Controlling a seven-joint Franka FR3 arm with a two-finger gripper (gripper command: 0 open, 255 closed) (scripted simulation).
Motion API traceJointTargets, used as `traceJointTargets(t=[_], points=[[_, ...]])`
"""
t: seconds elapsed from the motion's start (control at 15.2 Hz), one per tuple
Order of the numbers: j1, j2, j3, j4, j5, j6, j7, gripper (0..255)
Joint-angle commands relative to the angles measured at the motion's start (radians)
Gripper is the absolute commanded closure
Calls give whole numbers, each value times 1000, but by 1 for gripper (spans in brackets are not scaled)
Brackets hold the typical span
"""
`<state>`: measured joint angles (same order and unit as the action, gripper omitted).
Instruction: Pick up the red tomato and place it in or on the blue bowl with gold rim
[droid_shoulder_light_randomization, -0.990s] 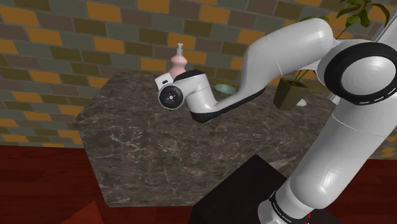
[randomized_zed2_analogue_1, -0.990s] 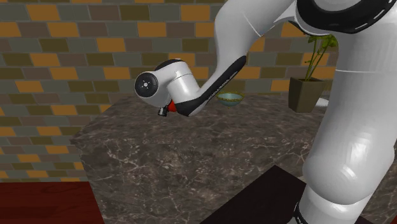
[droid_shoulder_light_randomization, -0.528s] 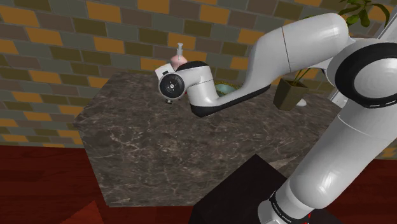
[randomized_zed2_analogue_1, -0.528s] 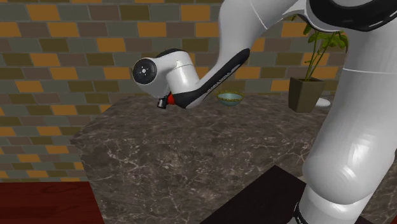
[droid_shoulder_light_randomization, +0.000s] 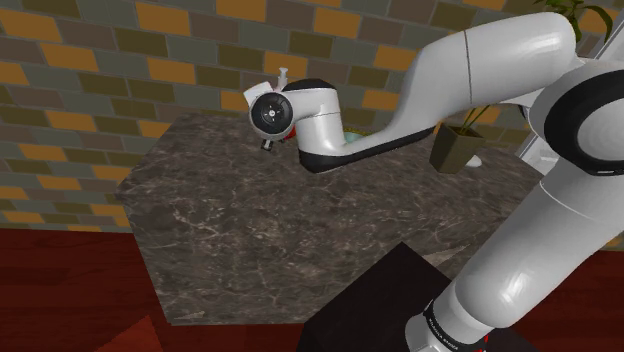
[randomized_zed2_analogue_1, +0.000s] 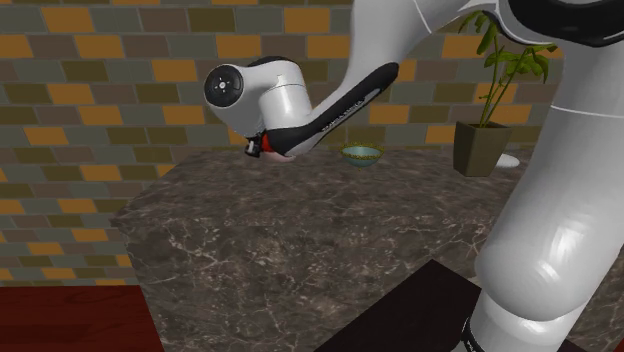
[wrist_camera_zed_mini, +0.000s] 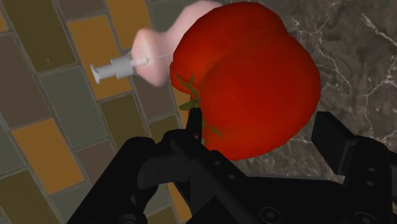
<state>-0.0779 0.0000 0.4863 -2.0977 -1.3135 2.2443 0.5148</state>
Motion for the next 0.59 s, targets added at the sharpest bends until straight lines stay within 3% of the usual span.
traceJointTargets(t=[0.0,0.13,0.53], points=[[-1,-10,-1,15,22,-1,-31,255],[-2,-19,-2,22,38,-3,-51,255],[-83,-132,-100,-102,13,176,-89,255]])
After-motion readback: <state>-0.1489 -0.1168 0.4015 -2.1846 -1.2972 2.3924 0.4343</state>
